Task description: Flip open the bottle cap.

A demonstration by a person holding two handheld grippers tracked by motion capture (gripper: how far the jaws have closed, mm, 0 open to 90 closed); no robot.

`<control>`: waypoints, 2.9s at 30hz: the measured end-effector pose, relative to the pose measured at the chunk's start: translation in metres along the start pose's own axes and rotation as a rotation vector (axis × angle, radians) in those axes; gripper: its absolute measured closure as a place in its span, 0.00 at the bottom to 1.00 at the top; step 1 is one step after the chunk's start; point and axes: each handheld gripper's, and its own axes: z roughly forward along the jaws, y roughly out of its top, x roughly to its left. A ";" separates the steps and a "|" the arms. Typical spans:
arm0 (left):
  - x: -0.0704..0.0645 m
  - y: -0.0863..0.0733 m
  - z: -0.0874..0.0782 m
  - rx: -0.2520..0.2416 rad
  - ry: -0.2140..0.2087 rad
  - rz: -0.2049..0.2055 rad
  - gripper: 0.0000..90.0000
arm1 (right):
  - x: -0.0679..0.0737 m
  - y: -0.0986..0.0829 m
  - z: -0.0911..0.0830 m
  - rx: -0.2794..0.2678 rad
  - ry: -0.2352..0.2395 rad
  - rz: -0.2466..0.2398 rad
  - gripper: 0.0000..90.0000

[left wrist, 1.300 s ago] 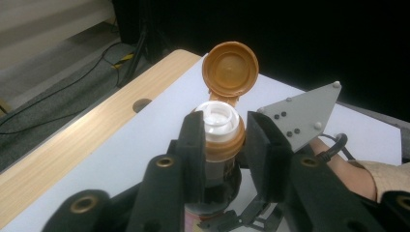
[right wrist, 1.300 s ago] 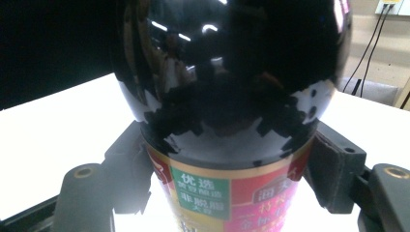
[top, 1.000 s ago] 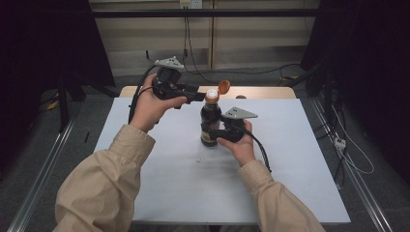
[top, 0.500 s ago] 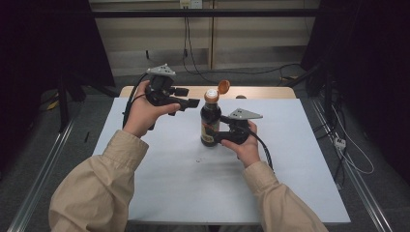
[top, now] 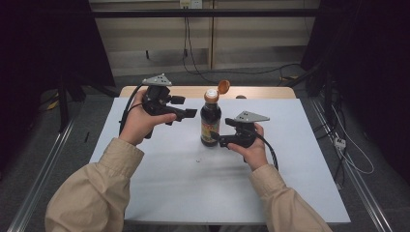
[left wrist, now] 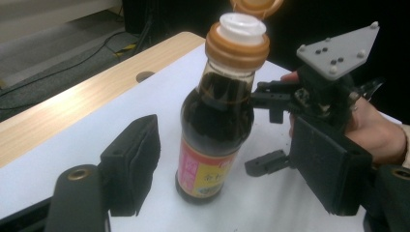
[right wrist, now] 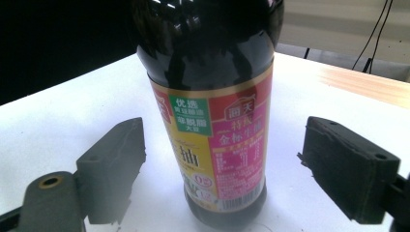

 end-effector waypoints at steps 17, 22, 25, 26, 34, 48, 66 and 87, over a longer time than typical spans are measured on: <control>0.000 -0.031 0.001 0.027 -0.002 0.004 0.24 | -0.001 -0.011 -0.018 0.013 0.024 -0.004 0.16; 0.001 -0.040 0.000 0.024 0.001 0.004 0.23 | 0.000 -0.013 -0.021 0.011 0.035 0.000 0.16; 0.001 -0.045 0.000 0.013 0.002 -0.005 0.22 | 0.000 -0.015 -0.023 0.010 0.040 -0.001 0.16; 0.001 -0.047 0.000 0.019 0.001 -0.006 0.22 | 0.000 -0.015 -0.024 0.010 0.040 -0.003 0.16; 0.000 -0.061 -0.001 0.032 0.003 0.000 0.22 | -0.001 -0.021 -0.032 0.026 0.048 -0.011 0.16; -0.004 -0.088 -0.004 0.044 0.004 -0.004 0.21 | 0.005 -0.029 -0.049 0.025 0.062 -0.019 0.16; -0.006 -0.120 -0.016 0.046 0.010 -0.021 0.20 | 0.003 -0.044 -0.078 0.038 0.037 -0.032 0.16; -0.005 -0.151 -0.026 0.048 0.028 -0.034 0.19 | 0.003 -0.057 -0.097 0.063 0.033 -0.045 0.16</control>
